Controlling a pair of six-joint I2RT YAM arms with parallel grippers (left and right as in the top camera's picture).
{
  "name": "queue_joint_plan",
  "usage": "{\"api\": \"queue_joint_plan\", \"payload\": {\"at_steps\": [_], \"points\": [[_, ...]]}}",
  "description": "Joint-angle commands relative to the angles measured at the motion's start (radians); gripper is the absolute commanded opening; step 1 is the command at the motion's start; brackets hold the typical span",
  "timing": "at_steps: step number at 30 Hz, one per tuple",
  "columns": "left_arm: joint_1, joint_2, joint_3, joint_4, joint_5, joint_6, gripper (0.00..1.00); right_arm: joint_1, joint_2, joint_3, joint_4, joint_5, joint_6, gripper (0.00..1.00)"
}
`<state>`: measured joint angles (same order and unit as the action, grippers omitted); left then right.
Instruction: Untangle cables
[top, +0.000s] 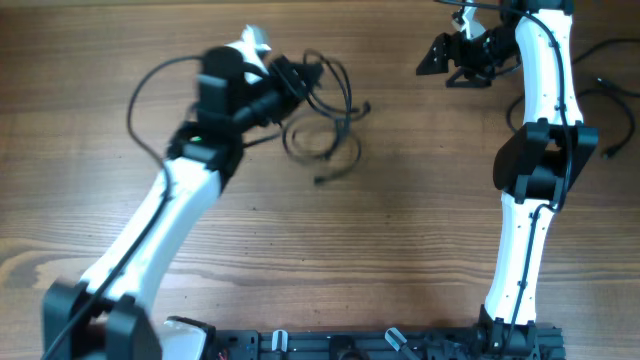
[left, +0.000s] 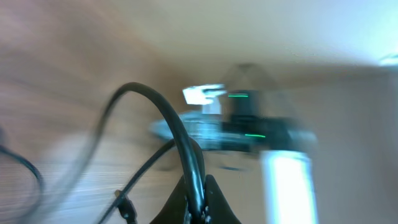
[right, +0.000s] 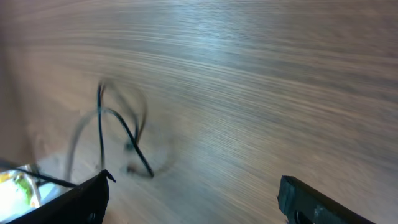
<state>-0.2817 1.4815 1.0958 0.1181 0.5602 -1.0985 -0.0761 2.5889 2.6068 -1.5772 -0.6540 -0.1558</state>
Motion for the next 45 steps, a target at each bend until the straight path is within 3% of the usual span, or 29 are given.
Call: {"api": "queue_joint_plan", "payload": {"at_steps": [1,4,6,8,10,15,21,25,30,39,41,42,45], "points": [[0.066,-0.073,0.027,0.131,0.241,-0.313,0.04,0.006,-0.071,0.026,0.002,-0.19,-0.148,0.89],[0.096,-0.075,0.027,0.29,0.235,-0.538,0.04,0.007,-0.145,0.027,0.013,-0.257,-0.178,0.89],[0.097,-0.075,0.027,0.315,0.201,-0.582,0.04,0.009,-0.196,0.027,0.021,-0.28,-0.183,0.88],[0.097,-0.074,0.027,0.327,0.19,-0.496,0.04,0.011,-0.254,0.027,0.042,-0.284,-0.183,0.88],[0.097,-0.074,0.027,0.314,0.206,-0.277,0.04,0.012,-0.324,0.027,0.064,-0.292,-0.183,0.88],[0.097,-0.074,0.027,0.152,0.224,0.093,0.04,0.061,-0.426,0.027,0.07,-0.291,-0.185,0.87],[0.097,-0.074,0.027,0.134,0.337,0.126,0.04,0.226,-0.434,0.024,0.061,-0.29,-0.321,0.85],[0.1,-0.074,0.027,0.131,0.341,0.061,0.04,0.345,-0.434,0.024,0.069,-0.174,-0.35,0.83],[0.101,-0.074,0.027,0.13,0.349,0.021,0.04,0.433,-0.433,0.022,0.119,-0.034,-0.338,0.72],[0.101,-0.074,0.027,0.131,0.36,0.021,0.06,0.446,-0.433,0.019,0.131,-0.004,-0.325,0.13],[0.101,-0.074,0.027,0.13,0.36,0.021,0.23,0.444,-0.433,0.019,0.149,0.019,-0.275,0.07],[0.101,-0.074,0.027,0.126,0.359,0.021,0.36,0.441,-0.433,0.019,0.171,0.056,-0.211,0.04],[0.101,-0.074,0.027,0.083,0.338,0.045,0.49,0.431,-0.435,0.021,0.211,0.12,-0.071,0.04]]}}
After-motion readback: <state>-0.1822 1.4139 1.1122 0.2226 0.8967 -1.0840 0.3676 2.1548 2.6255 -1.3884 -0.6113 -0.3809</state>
